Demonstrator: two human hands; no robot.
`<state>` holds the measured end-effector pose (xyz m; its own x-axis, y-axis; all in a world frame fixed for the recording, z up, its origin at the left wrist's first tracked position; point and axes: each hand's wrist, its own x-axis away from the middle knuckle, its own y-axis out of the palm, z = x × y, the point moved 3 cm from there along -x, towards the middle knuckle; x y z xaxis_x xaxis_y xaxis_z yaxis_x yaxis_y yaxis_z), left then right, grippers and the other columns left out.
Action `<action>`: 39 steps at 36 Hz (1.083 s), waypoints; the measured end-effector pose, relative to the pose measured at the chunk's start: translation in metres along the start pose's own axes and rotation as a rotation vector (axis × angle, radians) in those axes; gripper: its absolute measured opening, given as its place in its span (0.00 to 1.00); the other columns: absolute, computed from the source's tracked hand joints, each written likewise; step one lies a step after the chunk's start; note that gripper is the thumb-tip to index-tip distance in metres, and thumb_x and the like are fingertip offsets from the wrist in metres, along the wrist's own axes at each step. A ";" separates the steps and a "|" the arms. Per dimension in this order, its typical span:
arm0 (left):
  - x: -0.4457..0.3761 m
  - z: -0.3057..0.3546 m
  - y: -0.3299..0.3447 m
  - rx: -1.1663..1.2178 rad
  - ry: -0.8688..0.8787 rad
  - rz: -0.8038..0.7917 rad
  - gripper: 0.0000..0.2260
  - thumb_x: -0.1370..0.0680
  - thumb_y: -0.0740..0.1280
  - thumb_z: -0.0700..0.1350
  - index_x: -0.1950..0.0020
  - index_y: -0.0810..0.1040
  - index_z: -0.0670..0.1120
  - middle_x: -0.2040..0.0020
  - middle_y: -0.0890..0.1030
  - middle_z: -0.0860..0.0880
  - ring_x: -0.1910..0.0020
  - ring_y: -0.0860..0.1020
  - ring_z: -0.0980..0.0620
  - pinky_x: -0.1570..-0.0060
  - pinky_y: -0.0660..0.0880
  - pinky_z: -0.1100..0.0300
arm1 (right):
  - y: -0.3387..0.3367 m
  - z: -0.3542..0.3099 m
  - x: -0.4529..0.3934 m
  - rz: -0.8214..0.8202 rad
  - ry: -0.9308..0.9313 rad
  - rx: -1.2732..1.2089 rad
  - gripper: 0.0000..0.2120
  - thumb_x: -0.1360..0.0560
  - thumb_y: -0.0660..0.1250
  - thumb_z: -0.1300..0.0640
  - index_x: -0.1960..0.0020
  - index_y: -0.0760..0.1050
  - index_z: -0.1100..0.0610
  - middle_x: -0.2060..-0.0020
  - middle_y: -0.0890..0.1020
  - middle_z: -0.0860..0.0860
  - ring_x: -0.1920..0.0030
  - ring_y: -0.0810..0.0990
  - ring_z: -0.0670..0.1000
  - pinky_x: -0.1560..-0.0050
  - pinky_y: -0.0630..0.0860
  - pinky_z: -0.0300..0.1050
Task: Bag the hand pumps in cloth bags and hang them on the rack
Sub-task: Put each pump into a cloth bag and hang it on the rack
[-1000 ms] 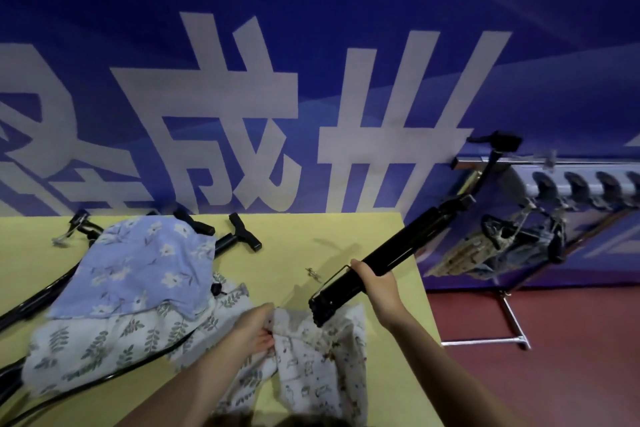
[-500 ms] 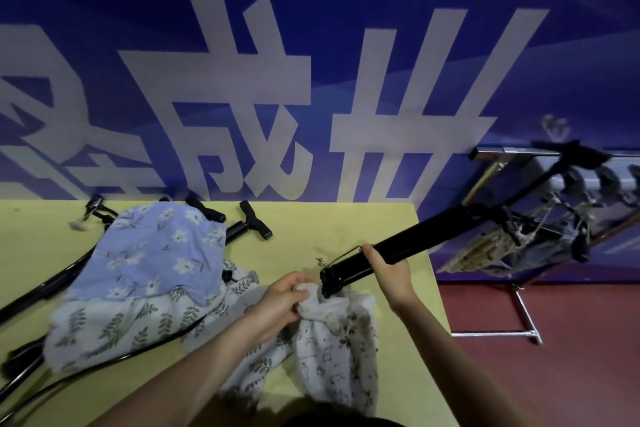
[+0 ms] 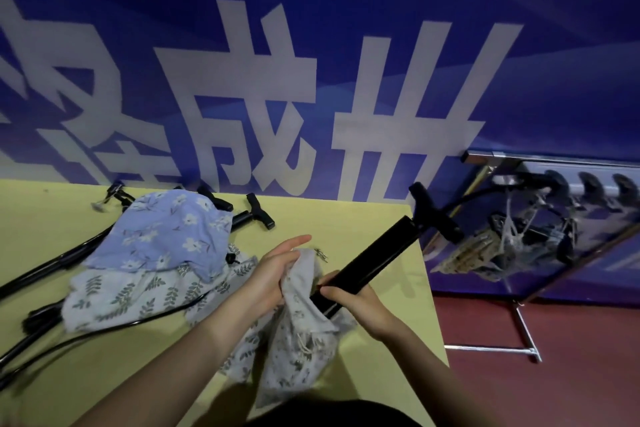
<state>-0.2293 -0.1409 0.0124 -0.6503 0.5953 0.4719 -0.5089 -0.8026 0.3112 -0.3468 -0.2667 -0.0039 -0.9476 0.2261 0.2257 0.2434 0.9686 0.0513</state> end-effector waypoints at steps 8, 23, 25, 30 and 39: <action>0.024 0.011 0.002 0.183 0.017 0.004 0.12 0.17 0.56 0.42 0.43 0.79 0.46 0.46 0.79 0.40 0.47 0.78 0.44 0.47 0.75 0.51 | 0.028 -0.001 0.013 -0.037 -0.046 0.059 0.08 0.29 0.71 0.60 0.53 0.76 0.63 0.58 0.78 0.55 0.55 0.79 0.53 0.51 0.75 0.48; 0.039 -0.001 -0.035 -0.260 -0.354 -0.004 0.20 0.22 0.66 0.52 0.39 0.75 0.38 0.40 0.78 0.33 0.49 0.79 0.40 0.42 0.74 0.46 | 0.038 -0.044 0.006 0.210 -0.144 0.021 0.11 0.17 0.55 0.54 0.52 0.72 0.59 0.64 0.77 0.56 0.66 0.77 0.49 0.63 0.74 0.37; 0.042 -0.001 -0.039 -0.410 -0.445 -0.081 0.25 0.27 0.71 0.57 0.41 0.78 0.38 0.43 0.81 0.35 0.47 0.81 0.40 0.36 0.72 0.45 | 0.040 -0.045 0.004 0.202 -0.145 0.014 0.12 0.17 0.55 0.54 0.51 0.72 0.60 0.64 0.77 0.56 0.66 0.77 0.49 0.62 0.75 0.37; 0.037 0.001 -0.041 -0.479 -0.306 -0.119 0.17 0.24 0.71 0.48 0.42 0.79 0.36 0.46 0.83 0.38 0.45 0.81 0.42 0.41 0.76 0.51 | 0.035 -0.053 -0.001 0.203 -0.129 -0.078 0.11 0.18 0.58 0.56 0.51 0.73 0.62 0.63 0.78 0.54 0.65 0.79 0.49 0.60 0.77 0.38; 0.018 0.004 -0.039 -0.034 0.015 0.139 0.11 0.20 0.65 0.42 0.43 0.80 0.36 0.45 0.82 0.35 0.44 0.80 0.40 0.40 0.74 0.50 | 0.021 -0.065 -0.005 0.232 -0.168 -0.106 0.04 0.22 0.65 0.61 0.49 0.74 0.61 0.61 0.81 0.57 0.60 0.83 0.52 0.55 0.79 0.42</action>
<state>-0.2188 -0.0989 0.0125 -0.7241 0.4790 0.4962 -0.4320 -0.8759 0.2151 -0.3234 -0.2542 0.0594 -0.8831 0.4624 0.0794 0.4690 0.8749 0.1208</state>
